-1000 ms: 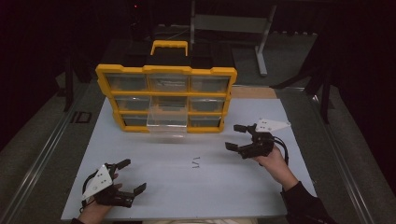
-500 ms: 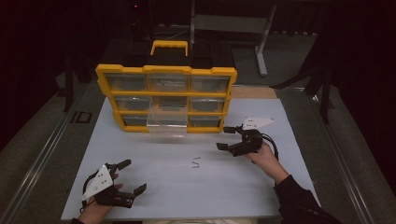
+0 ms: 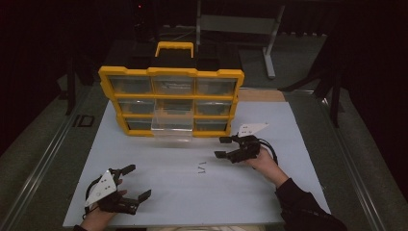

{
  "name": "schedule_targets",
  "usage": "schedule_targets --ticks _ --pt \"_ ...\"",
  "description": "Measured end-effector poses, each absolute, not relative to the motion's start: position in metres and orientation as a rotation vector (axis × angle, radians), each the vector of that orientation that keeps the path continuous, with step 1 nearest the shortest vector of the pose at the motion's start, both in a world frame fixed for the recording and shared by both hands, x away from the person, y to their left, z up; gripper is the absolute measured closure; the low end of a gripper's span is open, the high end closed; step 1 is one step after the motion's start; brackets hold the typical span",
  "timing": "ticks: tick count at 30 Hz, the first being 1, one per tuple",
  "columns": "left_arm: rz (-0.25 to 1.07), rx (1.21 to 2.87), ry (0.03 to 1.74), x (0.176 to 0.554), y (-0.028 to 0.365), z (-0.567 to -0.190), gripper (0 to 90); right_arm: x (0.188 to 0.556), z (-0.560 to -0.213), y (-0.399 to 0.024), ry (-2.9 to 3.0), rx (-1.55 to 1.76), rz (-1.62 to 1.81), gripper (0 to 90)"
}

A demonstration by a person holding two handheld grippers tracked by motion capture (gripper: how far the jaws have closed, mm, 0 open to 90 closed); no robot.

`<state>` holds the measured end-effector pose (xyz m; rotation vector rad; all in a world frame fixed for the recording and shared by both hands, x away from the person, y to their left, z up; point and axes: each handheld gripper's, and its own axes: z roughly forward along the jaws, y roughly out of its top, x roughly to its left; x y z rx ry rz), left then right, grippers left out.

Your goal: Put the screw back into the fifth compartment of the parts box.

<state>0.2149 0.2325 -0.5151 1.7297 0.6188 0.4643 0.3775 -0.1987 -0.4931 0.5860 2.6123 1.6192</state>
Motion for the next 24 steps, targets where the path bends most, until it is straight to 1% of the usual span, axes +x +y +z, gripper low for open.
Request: schedule_targets --ticks 1,3,6,12,14,17,24 --pt "0.464 1.73 0.619 0.215 0.232 -0.515 1.7 0.378 -0.493 -0.199 2.612 0.586 1.619 32.8" --pt "0.464 1.731 0.617 0.215 0.232 -0.515 1.7 0.378 -0.497 -0.193 2.644 0.557 1.602 38.0" --pt "0.463 1.731 0.616 0.215 0.232 -0.515 1.7 0.38 -0.502 -0.187 2.68 0.531 1.583 41.3" --pt "0.46 1.732 0.615 0.215 0.232 -0.515 1.7 0.382 -0.51 -0.176 2.733 0.504 1.535 44.9" --pt "0.458 1.733 0.615 0.215 0.232 -0.515 1.7 0.383 -0.512 -0.172 2.751 0.491 1.519 48.3" --pt "0.459 1.733 0.615 0.215 0.232 -0.515 1.7 0.384 -0.517 -0.166 2.774 0.471 1.503 49.8" --pt "0.456 1.734 0.614 0.215 0.232 -0.515 1.7 0.385 -0.528 -0.154 2.827 0.433 1.431 57.5"
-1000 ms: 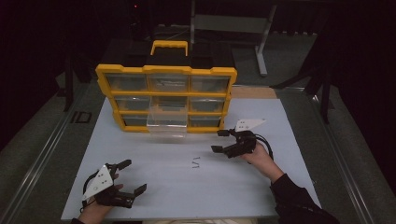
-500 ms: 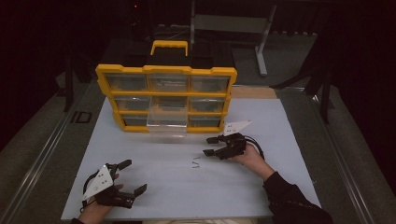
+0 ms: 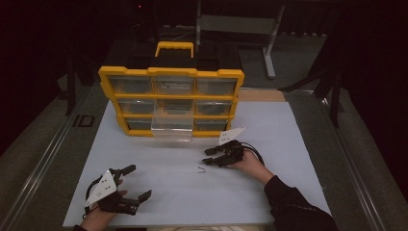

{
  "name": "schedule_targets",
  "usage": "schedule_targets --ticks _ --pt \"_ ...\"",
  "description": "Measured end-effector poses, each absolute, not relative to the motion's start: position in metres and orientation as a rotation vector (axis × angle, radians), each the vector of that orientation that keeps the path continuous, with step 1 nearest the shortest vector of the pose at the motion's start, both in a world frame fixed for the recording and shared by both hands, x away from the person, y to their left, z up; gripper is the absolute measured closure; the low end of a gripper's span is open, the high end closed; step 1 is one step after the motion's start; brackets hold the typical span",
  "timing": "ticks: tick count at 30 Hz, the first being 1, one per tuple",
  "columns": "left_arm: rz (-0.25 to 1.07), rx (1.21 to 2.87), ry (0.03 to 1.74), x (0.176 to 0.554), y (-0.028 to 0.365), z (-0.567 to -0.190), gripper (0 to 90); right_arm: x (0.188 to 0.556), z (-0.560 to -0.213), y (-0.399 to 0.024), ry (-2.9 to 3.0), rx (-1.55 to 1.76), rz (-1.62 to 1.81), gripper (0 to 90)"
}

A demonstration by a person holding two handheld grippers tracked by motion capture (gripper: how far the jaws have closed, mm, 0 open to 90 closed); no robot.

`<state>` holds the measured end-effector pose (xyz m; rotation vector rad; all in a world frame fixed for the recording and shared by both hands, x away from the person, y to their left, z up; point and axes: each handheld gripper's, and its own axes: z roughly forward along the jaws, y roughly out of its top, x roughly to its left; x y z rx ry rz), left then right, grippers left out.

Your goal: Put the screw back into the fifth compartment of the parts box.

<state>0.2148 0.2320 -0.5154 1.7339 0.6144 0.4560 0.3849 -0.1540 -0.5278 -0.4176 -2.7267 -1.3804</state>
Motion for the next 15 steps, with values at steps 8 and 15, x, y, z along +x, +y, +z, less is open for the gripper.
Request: schedule_targets --ticks 8,15 --pt "0.456 1.731 0.614 0.215 0.233 -0.515 1.7 0.387 -0.538 -0.145 -2.78 -0.385 -1.307 62.7" --pt "0.457 1.733 0.613 0.214 0.232 -0.515 1.7 0.385 -0.537 -0.141 -2.853 -0.334 -1.278 73.3"
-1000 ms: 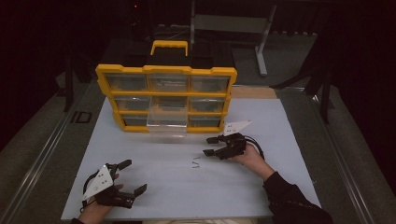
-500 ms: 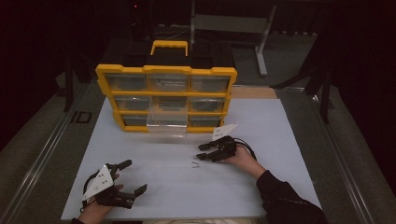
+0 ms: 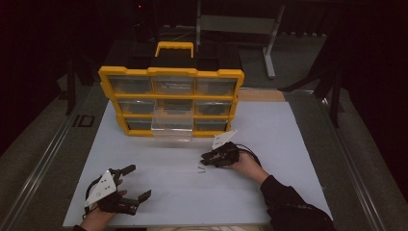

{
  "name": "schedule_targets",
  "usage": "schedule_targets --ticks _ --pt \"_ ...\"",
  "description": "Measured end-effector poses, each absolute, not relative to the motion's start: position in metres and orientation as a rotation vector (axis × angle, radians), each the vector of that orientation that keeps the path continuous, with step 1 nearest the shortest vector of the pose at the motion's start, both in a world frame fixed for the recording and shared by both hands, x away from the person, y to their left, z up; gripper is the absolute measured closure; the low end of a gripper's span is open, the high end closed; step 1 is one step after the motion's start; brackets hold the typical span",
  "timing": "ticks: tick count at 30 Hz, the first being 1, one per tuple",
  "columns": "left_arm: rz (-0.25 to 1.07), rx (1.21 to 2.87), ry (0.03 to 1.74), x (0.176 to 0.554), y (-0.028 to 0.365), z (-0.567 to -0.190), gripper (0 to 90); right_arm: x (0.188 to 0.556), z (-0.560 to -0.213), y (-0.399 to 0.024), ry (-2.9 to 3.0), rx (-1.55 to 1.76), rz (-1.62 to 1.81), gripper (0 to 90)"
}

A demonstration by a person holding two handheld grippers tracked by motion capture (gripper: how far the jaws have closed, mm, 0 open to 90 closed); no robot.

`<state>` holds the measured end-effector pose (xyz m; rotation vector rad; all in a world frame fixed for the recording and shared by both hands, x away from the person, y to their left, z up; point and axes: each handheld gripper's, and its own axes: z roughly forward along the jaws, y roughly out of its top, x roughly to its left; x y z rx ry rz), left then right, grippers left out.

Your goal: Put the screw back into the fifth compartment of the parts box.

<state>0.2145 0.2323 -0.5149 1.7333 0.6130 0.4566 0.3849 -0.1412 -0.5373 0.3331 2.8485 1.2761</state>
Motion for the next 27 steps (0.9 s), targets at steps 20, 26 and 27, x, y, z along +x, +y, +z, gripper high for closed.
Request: schedule_targets --ticks 20,26,27 --pt "0.454 1.732 0.614 0.215 0.233 -0.515 1.7 0.383 -0.527 -0.146 2.846 0.385 1.273 86.2" --pt "0.455 1.732 0.615 0.215 0.232 -0.515 1.7 0.381 -0.51 -0.155 2.812 0.411 1.303 86.2" --pt "0.455 1.731 0.616 0.215 0.232 -0.515 1.7 0.38 -0.507 -0.156 2.811 0.415 1.312 86.2"
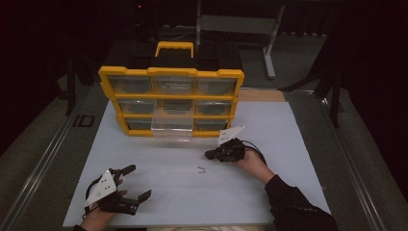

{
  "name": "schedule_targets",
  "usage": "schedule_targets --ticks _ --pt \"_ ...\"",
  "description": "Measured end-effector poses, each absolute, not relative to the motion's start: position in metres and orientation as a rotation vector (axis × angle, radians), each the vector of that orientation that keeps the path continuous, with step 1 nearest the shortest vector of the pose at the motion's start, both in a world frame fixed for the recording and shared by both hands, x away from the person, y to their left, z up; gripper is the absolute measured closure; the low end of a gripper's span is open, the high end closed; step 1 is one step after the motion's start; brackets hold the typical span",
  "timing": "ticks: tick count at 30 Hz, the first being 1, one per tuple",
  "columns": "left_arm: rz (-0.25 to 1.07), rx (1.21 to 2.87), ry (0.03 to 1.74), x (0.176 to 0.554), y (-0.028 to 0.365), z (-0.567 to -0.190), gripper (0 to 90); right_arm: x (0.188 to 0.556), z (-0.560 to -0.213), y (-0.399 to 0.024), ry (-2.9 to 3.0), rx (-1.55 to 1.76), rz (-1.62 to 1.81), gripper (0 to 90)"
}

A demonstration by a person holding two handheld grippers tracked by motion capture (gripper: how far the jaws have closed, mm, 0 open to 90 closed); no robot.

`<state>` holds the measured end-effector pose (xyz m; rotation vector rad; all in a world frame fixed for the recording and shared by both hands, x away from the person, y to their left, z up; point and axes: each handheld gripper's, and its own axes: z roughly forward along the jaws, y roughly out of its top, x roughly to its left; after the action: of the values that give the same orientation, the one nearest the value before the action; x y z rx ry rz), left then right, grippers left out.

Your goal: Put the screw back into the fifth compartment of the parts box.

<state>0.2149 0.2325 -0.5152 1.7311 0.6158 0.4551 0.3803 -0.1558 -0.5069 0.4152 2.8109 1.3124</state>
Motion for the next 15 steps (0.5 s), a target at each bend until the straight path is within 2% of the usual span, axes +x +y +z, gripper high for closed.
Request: schedule_targets --ticks 15 --pt "0.452 1.733 0.619 0.216 0.232 -0.516 1.7 0.377 -0.48 -0.177 2.764 0.501 1.353 86.4"
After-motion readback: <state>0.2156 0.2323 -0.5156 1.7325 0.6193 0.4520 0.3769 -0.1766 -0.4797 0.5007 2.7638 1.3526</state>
